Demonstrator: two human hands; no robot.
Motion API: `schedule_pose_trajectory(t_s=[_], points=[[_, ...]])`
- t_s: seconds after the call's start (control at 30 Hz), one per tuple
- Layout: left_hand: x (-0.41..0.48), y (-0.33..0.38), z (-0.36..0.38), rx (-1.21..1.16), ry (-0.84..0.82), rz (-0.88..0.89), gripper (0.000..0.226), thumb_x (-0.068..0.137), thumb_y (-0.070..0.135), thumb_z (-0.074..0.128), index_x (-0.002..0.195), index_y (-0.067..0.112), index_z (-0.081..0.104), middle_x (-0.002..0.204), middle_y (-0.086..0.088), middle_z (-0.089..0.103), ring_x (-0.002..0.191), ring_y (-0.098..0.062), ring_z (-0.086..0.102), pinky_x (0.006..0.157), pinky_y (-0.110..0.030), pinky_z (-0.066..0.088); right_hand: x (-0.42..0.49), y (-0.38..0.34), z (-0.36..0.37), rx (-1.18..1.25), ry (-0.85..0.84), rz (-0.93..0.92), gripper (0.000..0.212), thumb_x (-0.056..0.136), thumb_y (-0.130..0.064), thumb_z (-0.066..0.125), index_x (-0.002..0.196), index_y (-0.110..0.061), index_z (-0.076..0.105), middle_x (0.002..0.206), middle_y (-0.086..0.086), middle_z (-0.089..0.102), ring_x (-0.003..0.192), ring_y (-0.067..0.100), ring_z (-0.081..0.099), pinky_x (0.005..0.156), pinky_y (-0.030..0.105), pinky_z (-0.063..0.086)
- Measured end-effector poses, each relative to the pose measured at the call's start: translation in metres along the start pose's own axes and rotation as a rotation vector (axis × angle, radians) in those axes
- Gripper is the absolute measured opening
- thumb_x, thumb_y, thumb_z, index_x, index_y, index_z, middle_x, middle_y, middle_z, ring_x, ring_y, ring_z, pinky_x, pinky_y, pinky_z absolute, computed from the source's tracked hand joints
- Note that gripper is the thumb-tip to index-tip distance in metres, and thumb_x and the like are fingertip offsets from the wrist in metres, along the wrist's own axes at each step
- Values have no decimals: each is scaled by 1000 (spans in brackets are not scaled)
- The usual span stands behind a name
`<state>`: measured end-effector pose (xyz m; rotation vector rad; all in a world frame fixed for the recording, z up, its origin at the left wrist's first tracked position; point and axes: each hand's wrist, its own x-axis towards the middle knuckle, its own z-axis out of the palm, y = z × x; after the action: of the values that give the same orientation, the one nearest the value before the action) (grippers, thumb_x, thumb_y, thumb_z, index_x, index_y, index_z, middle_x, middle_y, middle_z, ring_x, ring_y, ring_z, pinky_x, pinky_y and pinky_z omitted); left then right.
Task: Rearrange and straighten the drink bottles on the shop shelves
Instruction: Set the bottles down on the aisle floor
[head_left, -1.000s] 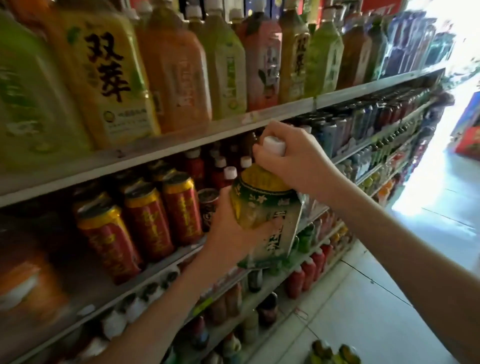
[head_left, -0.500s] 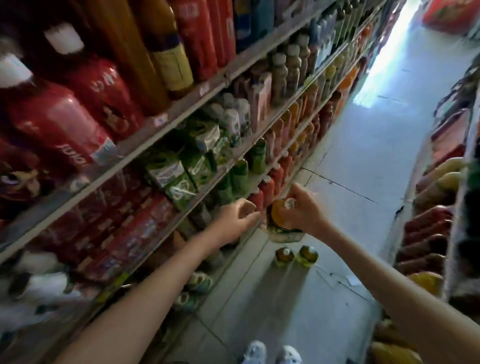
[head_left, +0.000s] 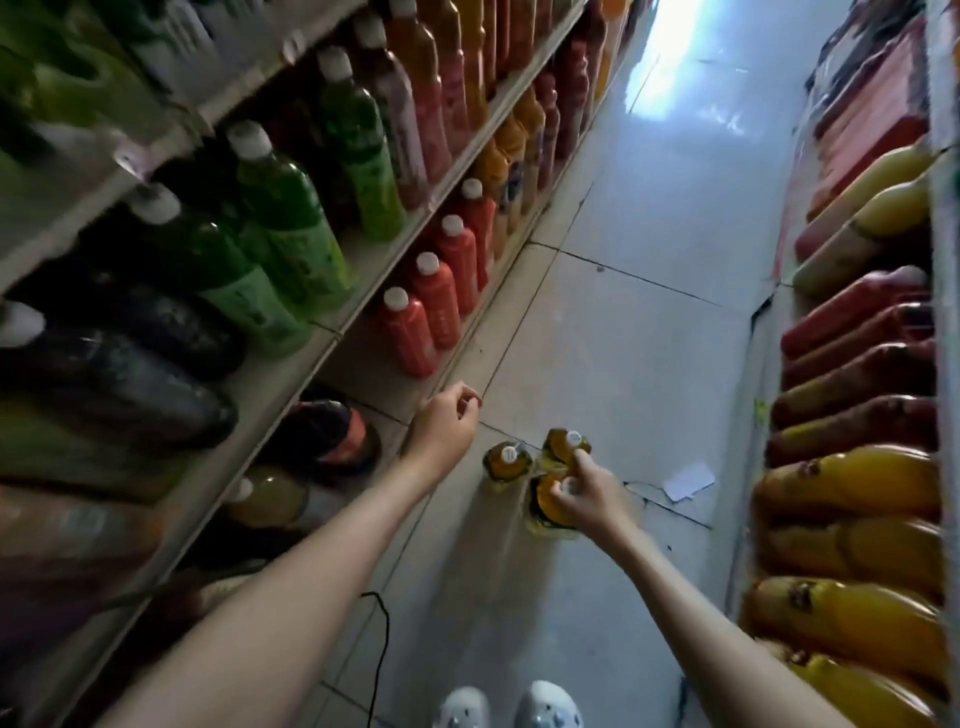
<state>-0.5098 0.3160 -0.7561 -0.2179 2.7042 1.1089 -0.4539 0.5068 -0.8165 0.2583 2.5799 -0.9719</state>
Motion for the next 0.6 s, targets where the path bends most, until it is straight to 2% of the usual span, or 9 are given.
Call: schedule_pose_trajectory(t_s=[0.1,0.23,0.3,0.5,0.6], points=[[12,-39,70,44,11,-38,17,93,16,49,95,8,64,96,-9,66,86,-22,58,71,-27,41,21,59,42,-56,43,29,18,78,-16,58,72,-18,41,67,1,56,69,25,55,54,30,31],[19,-86,137,56,31,-92,18,95,14,45,97,7,62,100,-7,59,85,-11,46,68,-17,28,47,121,93,-63,18,99,10,79,-13,58,75,-13,48,73,5,61,69,22,54,48,27,32],[21,-108,162,71,-17,-97,19,96,15,44,97,8,61,99,-7,58,84,-13,46,69,-19,30,58,143,115,-57,12,139,12,78,-12,58,74,-14,47,72,5,60,69,23,54,51,27,34],[30,-163,202,95,-91,-139,18,95,17,44,97,11,61,101,-4,58,83,-15,50,70,-24,35,76,179,170,-77,21,240,9,82,-10,54,78,-9,46,77,13,61,78,31,56,62,37,46],[27,-176,206,107,-103,-173,18,95,17,45,98,11,62,102,-6,59,87,-19,53,71,-25,38,82,180,177,-81,25,251,9,85,-14,53,81,-9,46,80,12,61,80,31,57,61,39,48]])
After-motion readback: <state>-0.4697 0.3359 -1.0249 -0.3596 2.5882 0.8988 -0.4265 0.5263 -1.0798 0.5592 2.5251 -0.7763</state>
